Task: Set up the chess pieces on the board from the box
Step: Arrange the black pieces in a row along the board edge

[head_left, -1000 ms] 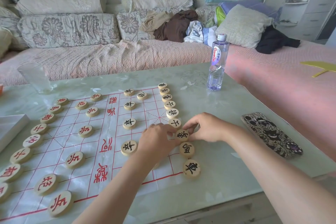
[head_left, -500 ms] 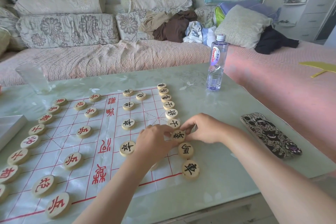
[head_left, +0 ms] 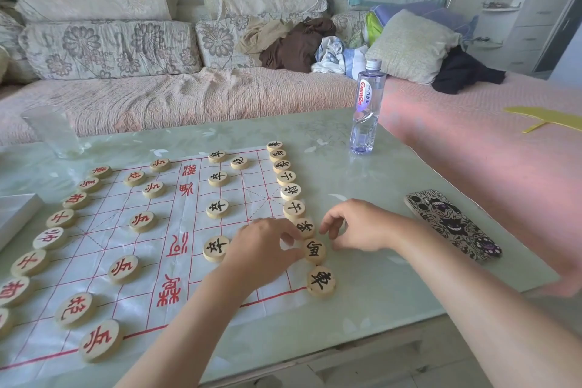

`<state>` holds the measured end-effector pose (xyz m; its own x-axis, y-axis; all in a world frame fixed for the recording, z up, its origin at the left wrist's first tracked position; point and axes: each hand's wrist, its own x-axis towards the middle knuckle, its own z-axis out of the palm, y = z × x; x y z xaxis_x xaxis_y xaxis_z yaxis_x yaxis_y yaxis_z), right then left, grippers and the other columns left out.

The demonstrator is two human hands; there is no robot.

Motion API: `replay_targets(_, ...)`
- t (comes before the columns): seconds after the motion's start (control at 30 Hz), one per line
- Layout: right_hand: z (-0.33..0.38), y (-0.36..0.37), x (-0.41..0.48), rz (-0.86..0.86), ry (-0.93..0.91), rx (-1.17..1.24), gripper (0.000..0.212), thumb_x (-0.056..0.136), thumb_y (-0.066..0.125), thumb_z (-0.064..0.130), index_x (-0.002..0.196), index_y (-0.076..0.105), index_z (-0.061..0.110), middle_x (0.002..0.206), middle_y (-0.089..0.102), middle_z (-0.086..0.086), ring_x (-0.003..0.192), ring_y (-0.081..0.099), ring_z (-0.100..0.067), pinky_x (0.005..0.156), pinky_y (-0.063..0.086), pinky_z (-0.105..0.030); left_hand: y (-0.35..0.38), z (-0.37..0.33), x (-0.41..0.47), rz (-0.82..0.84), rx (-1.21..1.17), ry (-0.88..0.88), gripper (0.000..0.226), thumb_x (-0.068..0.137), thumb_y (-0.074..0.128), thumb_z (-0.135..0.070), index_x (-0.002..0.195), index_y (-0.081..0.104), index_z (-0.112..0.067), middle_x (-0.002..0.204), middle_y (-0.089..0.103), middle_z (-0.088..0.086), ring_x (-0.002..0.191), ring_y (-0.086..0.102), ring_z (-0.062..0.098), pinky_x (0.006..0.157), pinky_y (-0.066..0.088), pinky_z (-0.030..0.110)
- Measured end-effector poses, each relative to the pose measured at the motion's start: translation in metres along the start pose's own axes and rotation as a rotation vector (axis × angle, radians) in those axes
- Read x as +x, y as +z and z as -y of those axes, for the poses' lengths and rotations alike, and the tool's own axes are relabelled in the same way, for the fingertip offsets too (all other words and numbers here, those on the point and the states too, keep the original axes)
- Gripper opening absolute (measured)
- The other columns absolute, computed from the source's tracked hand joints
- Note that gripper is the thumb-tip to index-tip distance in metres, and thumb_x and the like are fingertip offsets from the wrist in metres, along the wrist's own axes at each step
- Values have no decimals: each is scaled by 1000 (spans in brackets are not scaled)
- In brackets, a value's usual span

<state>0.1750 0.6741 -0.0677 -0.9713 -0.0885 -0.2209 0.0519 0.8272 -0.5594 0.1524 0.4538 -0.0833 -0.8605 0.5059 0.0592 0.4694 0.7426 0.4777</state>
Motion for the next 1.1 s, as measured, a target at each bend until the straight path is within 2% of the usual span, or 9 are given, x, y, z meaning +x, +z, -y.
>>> replay_targets(0.13, 1, 7, -7, -3, 12, 27, 27, 82, 77, 22, 106, 73, 33, 90, 68, 13, 65, 55, 4, 57, 44, -13, 4, -4, -10, 25, 1, -11, 33, 75, 71, -48, 106, 63, -41, 92, 65, -27, 86, 54, 2, 81, 46, 24)
replay_targets(0.27, 3, 11, -10, -18, 15, -5, 13, 77, 80, 38, 88, 74, 36, 84, 68, 15, 73, 60, -1, 67, 49, -21, 3, -4, -15, -7, 9, -9, 34, 76, 70, -49, 108, 64, -43, 92, 64, -29, 92, 55, 4, 82, 45, 25)
replay_targets(0.33, 6, 12, -12, -9, 17, -16, 17, 73, 83, 45, 82, 73, 34, 81, 68, 16, 76, 61, -1, 72, 51, -24, 3, -4, -17, -5, -6, -4, 31, 77, 68, -52, 107, 65, -45, 86, 61, -33, 94, 54, 6, 83, 45, 26)
replay_targets(0.43, 10, 13, -15, -14, 12, -14, 23, 72, 83, 46, 86, 71, 34, 82, 67, 15, 73, 60, -1, 65, 49, -23, 4, -4, -18, -8, -24, -7, 31, 78, 69, -50, 108, 65, -47, 81, 56, -34, 96, 53, 8, 82, 44, 27)
replay_targets(0.57, 10, 13, -17, -1, -1, 7, 31, 75, 83, 39, 101, 68, 35, 89, 69, 10, 70, 58, -1, 59, 44, -18, 5, -3, -18, -51, -28, -15, 37, 75, 72, -51, 111, 63, -48, 92, 61, -27, 95, 51, 6, 82, 45, 27)
replay_targets(0.7, 8, 13, -18, -1, 2, 7, 32, 77, 83, 36, 106, 71, 35, 92, 70, 11, 68, 57, 2, 54, 40, -12, 12, -2, -15, -35, -83, -27, 33, 75, 73, -47, 107, 66, -44, 90, 63, -29, 92, 53, 6, 85, 47, 28)
replay_targets(0.93, 5, 15, -18, -15, 12, -8, 32, 77, 81, 40, 107, 71, 36, 90, 70, 13, 70, 56, 3, 62, 41, -18, 15, -2, -13, -31, -80, -26, 33, 74, 72, -47, 106, 65, -44, 92, 64, -29, 92, 54, 6, 85, 49, 32)
replay_targets(1.1, 9, 13, -23, -22, 6, -29, 31, 78, 80, 42, 106, 67, 37, 92, 69, 13, 72, 57, 1, 65, 43, -20, 10, -4, -20, -65, -53, 26, 39, 76, 71, -48, 114, 61, -45, 94, 59, -25, 90, 52, 6, 83, 47, 29)
